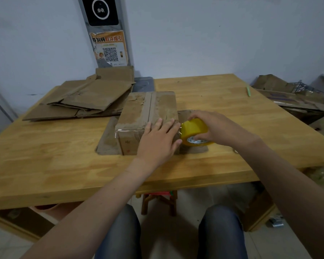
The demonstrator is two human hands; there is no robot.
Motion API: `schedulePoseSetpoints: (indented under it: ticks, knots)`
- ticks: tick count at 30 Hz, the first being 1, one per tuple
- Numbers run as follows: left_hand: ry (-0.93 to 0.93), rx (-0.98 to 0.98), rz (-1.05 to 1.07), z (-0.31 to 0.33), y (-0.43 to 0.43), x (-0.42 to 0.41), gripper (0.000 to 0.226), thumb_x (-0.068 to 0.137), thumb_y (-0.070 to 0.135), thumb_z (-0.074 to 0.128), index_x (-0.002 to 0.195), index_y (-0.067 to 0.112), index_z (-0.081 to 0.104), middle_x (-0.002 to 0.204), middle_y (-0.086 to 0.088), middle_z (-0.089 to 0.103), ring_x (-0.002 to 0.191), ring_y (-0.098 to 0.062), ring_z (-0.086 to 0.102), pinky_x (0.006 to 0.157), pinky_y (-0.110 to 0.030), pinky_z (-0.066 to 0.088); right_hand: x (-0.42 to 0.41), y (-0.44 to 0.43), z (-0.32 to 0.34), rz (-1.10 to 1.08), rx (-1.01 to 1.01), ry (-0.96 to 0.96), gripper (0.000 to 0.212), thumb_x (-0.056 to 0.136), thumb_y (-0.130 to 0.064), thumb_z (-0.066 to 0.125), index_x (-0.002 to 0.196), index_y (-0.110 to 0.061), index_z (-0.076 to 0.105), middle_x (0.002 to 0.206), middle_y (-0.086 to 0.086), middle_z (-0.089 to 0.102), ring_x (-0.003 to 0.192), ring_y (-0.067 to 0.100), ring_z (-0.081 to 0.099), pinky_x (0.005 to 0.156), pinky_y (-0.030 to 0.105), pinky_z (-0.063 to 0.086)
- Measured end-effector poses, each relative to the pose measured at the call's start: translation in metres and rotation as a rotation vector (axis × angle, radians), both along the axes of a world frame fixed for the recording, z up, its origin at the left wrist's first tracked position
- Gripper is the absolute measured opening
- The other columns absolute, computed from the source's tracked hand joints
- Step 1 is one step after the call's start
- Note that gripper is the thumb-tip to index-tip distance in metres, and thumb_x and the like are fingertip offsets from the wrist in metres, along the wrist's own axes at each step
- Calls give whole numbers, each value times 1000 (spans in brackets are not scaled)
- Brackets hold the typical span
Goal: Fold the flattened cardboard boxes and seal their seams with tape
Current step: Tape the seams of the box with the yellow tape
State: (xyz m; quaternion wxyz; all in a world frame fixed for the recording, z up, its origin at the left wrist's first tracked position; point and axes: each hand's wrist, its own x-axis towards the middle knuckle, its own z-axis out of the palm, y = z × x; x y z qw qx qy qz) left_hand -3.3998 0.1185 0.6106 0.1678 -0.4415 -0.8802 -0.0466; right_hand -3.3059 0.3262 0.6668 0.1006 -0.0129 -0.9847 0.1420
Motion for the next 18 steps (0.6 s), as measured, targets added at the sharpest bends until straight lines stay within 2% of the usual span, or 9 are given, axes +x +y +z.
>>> schedulePoseSetpoints:
  ticks: [5, 7, 10, 12, 14, 18]
  knots:
    - [8, 72, -12, 5, -1, -2, 58, 106, 52, 22, 152, 28, 47, 159, 6, 45, 148, -28, 40, 116, -52, 33, 2, -4, 3, -25, 95, -4, 58, 84, -37, 82, 132, -41, 49, 136, -14, 56, 120, 16, 53, 90, 38, 49]
    - [-98, 150, -31, 12, 1, -10, 46, 106, 50, 37, 145, 32, 57, 155, 10, 49, 148, -25, 39, 118, -49, 33, 3, -7, 6, -33, 126, -18, 57, 85, -38, 81, 132, -43, 48, 136, -14, 56, 121, 17, 53, 90, 42, 50]
    - [-271, 309, -85, 19, 11, -23, 35, 93, 45, 67, 122, 27, 75, 139, 8, 64, 148, -27, 39, 116, -50, 37, 5, -9, 9, -44, 147, -39, 55, 86, -38, 79, 132, -42, 49, 136, -11, 56, 121, 19, 53, 89, 42, 50]
    - [-370, 373, -103, 19, 15, -31, 35, 83, 43, 77, 113, 25, 79, 135, 7, 67, 149, -24, 38, 120, -50, 30, 5, -11, 10, -44, 151, -50, 55, 87, -37, 79, 133, -42, 48, 137, -10, 56, 122, 20, 52, 88, 41, 49]
    - [-404, 375, -127, 16, 15, -37, 37, 81, 41, 80, 113, 23, 79, 135, 7, 66, 148, -22, 39, 122, -50, 25, 5, -11, 12, -54, 151, -61, 56, 87, -36, 79, 134, -42, 48, 138, -10, 55, 122, 21, 52, 84, 39, 47]
    - [-484, 347, -176, 20, 8, -49, 44, 81, 31, 83, 124, 23, 73, 142, 4, 62, 144, -18, 44, 121, -47, 32, 3, -15, 12, -74, 175, -78, 59, 89, -32, 78, 135, -47, 45, 142, -11, 52, 126, 21, 49, 78, 36, 40]
